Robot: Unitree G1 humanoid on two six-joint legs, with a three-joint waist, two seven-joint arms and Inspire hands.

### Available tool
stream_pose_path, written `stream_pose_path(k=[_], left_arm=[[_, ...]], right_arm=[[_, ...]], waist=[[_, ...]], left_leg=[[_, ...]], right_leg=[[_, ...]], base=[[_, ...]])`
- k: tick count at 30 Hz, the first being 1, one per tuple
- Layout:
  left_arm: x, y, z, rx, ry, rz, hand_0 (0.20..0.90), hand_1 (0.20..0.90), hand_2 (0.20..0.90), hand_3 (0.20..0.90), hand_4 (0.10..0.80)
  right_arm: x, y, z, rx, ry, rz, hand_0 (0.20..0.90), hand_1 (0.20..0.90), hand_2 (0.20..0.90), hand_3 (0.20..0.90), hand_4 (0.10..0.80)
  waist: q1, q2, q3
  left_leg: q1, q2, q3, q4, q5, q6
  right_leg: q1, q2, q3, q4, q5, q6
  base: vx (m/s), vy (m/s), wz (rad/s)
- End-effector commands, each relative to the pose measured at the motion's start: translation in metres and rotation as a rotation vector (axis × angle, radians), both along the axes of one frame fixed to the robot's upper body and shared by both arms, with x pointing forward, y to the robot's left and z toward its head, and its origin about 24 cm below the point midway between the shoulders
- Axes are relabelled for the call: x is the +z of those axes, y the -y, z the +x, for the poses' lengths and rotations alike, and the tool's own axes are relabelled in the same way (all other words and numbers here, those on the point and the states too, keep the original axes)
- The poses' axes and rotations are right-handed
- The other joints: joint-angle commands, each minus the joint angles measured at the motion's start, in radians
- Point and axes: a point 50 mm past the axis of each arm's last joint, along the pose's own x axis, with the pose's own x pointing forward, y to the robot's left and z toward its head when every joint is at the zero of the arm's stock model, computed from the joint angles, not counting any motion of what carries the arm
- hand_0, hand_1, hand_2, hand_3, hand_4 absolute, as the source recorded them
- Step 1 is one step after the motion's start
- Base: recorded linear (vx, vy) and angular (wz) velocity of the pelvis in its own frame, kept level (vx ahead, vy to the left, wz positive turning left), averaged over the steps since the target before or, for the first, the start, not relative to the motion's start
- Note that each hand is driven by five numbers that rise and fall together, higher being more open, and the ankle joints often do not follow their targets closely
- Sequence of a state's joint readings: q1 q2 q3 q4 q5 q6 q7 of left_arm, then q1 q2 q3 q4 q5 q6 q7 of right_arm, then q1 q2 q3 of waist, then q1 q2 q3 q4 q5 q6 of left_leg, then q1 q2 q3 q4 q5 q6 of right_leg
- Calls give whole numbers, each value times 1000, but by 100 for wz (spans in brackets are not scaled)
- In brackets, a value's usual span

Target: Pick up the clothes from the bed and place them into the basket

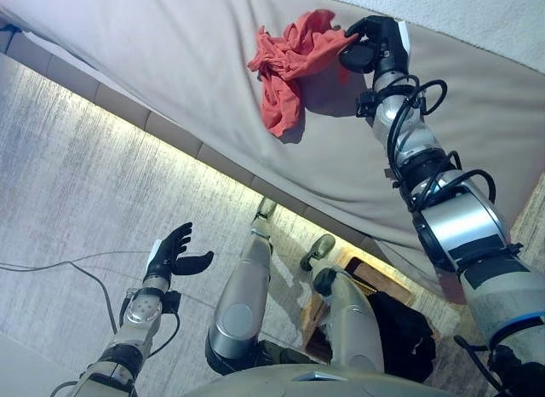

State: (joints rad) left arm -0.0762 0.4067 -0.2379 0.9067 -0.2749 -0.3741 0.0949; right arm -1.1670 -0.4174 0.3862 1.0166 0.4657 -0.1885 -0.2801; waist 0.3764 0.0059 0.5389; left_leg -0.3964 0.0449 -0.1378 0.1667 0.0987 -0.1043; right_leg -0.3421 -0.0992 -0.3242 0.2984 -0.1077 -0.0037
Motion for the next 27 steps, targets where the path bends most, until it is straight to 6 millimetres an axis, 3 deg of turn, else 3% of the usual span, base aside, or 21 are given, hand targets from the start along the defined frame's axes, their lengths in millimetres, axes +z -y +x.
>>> stream_pose_path(k=[1, 11, 16, 22, 27], left_arm=[[-20, -2, -42, 33, -85, 41, 900, 900, 900, 900, 800], [-46, 24, -88, -7, -224, 32, 900, 900, 900, 900, 800], [-45, 18, -78, 13, -288, 4, 900, 900, 900, 900, 800], [-45, 13, -67, 4, -321, -2, 900, 900, 900, 900, 800], [-43, 15, -61, -28, -317, -6, 900, 900, 900, 900, 800]], right_arm=[[45, 15, -21, 66, 315, 178, 300, 300, 300, 200, 100], [20, 54, -58, 110, 392, 419, 300, 300, 300, 200, 100], [12, 38, -83, 141, 422, 463, 300, 300, 300, 200, 100], [14, 47, -107, 140, 513, 453, 300, 300, 300, 200, 100], [27, 57, -118, 147, 567, 391, 300, 300, 300, 200, 100]], waist=[[-30, -32, -138], [-121, -44, -333], [-204, -37, -426], [-276, -38, -476], [-303, -54, -477]], left_leg=[[48, -21, 85, -35, -65, 21], [286, -17, 135, -204, -50, 39], [371, -6, 170, -237, -55, 47], [445, 11, 213, -242, -80, 52], [450, 19, 211, -156, -116, 38]], right_leg=[[150, -16, 22, -139, 52, 53], [332, -15, 75, -274, 97, 84], [377, -4, 119, -298, 101, 81], [423, 8, 150, -315, 100, 74], [442, 5, 180, -311, 101, 62]], base=[[36, 72, -23], [116, 56, -12], [143, 46, -15], [30, -14, -22], [-19, 20, -24]])
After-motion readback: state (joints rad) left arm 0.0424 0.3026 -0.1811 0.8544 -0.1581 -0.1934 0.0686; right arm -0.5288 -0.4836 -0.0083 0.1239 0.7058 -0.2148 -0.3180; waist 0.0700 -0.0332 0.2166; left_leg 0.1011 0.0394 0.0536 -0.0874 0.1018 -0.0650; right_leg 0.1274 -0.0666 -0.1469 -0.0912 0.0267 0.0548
